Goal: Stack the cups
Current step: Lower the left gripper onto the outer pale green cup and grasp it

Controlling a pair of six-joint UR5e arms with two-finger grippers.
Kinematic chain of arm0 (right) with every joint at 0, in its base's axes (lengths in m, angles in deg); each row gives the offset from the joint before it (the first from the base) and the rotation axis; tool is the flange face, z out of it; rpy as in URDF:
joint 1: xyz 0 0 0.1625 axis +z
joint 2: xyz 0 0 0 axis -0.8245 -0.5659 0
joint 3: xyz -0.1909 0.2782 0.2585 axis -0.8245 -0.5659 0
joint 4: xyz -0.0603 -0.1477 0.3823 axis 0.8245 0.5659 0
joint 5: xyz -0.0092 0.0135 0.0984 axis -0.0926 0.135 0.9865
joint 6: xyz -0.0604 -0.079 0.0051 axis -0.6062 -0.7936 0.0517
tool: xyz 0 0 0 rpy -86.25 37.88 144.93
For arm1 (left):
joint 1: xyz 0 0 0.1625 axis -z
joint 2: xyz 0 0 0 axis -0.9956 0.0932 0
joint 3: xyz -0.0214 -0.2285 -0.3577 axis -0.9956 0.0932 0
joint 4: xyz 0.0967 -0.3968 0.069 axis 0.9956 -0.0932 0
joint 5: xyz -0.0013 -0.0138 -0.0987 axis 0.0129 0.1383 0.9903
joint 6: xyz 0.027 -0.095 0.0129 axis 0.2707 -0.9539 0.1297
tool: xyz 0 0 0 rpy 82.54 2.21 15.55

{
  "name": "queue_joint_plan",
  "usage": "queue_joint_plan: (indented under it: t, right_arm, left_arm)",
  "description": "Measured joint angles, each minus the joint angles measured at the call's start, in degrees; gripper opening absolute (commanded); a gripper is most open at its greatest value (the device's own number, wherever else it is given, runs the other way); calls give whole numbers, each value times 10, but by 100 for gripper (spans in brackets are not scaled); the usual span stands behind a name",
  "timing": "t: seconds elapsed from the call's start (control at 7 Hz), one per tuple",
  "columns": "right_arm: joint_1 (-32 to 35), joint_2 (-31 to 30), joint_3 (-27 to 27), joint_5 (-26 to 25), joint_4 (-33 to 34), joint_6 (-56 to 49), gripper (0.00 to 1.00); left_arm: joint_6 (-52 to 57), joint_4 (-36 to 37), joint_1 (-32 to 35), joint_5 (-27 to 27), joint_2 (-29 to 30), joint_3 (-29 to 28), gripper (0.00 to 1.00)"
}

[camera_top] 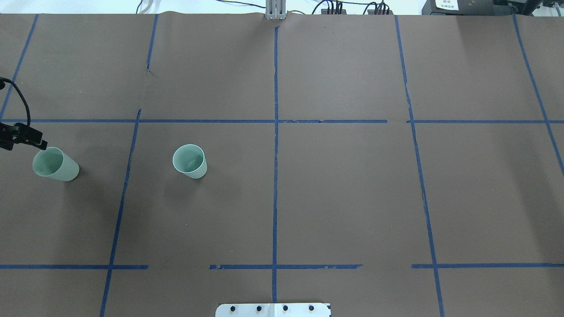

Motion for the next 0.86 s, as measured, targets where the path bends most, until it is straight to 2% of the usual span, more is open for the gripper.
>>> queue_joint_plan:
  t: [0.14,0.29,0.86]
  right_arm:
    - [0,0,0,0,0,0,100]
    - [0,0,0,0,0,0,100]
    - [0,0,0,0,0,0,100]
  left_arm:
    - [-3,-1,-9,-7,-1,-5,34]
    - [-4,0,-15,-7,-2,-6,0]
    - [-5,10,-26,33,-2,-1,0]
